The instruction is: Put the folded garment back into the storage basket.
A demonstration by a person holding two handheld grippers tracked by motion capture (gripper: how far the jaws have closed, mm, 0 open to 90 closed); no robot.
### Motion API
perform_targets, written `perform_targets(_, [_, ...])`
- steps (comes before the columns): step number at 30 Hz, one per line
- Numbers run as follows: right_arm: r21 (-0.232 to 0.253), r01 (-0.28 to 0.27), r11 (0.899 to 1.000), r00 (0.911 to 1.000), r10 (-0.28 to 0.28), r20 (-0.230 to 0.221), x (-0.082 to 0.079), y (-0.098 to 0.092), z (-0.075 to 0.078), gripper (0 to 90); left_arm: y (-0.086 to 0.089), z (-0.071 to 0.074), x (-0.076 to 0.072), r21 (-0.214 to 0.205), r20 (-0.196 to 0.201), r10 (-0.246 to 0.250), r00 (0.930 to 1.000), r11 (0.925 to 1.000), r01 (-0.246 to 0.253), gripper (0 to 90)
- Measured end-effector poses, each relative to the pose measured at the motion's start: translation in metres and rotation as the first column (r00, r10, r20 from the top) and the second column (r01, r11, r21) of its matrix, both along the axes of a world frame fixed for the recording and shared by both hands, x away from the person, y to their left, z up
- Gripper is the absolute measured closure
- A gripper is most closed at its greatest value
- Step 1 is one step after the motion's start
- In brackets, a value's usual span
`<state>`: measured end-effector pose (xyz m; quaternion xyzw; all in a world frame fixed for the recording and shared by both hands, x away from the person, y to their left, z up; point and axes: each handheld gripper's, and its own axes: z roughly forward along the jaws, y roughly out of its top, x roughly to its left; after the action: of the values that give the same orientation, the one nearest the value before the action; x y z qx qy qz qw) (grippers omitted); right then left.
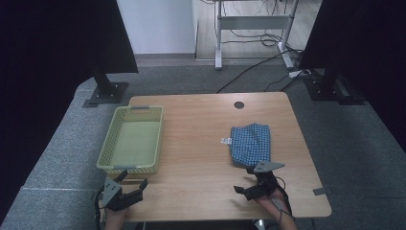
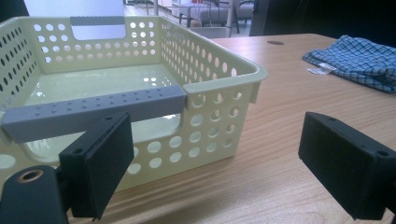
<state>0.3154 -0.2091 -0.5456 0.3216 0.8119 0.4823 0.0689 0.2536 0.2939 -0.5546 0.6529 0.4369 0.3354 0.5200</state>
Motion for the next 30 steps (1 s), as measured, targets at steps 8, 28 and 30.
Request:
perform_targets(8, [0.048, 0.060, 0.997, 0.9963, -0.063, 0.059, -0.005, -0.020, 0.019, 2.3, 0.000, 0.000, 0.000, 0.001, -0.001, 0.001, 1.0000, 1.0000, -0.001, 10.4])
perform_targets(28, [0.053, 0.247, 0.967, 0.9657, -0.251, 0.067, 0.020, -0.054, 0.057, 1.8, -0.001, 0.000, 0.000, 0.000, -0.008, -0.001, 1.0000, 1.0000, 0.001, 10.4])
perform_targets(30, [0.044, 0.277, 0.960, 0.9576, -0.280, 0.069, 0.026, -0.057, 0.061, 1.8, 0.000, 0.000, 0.001, -0.001, -0.011, 0.000, 0.9999, 1.0000, 0.000, 10.4])
